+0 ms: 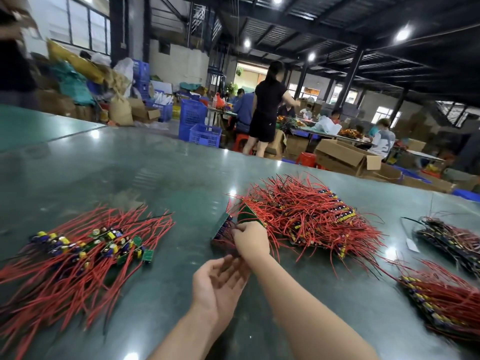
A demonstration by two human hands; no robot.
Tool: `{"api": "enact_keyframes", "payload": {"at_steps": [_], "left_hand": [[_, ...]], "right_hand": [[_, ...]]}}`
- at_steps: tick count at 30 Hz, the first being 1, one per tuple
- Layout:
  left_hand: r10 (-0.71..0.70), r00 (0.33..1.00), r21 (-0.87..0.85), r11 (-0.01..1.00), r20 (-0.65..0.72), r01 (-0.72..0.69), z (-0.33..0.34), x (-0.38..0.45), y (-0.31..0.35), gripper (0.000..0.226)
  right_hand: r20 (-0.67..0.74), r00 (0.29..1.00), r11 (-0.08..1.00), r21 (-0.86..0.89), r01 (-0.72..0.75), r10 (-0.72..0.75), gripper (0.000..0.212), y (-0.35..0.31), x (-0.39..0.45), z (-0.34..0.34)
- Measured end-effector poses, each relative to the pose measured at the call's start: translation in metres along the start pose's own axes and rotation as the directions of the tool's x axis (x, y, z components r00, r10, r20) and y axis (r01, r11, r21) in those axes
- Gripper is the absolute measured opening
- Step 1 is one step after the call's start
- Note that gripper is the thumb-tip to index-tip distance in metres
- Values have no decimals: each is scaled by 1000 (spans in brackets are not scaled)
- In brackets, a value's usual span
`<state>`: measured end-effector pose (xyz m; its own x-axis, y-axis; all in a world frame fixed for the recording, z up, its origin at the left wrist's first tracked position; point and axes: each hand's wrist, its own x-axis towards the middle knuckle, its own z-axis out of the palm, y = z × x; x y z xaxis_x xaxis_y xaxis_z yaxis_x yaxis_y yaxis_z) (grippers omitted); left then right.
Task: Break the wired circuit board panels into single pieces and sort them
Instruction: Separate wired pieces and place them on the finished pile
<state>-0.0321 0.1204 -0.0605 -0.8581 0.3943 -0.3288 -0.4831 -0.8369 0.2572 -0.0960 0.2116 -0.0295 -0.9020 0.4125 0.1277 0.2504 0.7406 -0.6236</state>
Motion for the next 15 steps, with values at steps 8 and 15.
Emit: {"api": "enact_keyframes", "payload": {"at_steps": [8, 15], "left_hand": [[248, 962, 244, 946, -114, -215, 4, 5, 7, 32], [-163, 964, 550, 835, 210, 21, 5, -9, 21, 45]], "right_hand": [[105, 992, 658, 752, -37, -64, 24, 21, -50, -48], [225, 964, 730, 681, -51, -142, 20, 68, -83, -78]]}}
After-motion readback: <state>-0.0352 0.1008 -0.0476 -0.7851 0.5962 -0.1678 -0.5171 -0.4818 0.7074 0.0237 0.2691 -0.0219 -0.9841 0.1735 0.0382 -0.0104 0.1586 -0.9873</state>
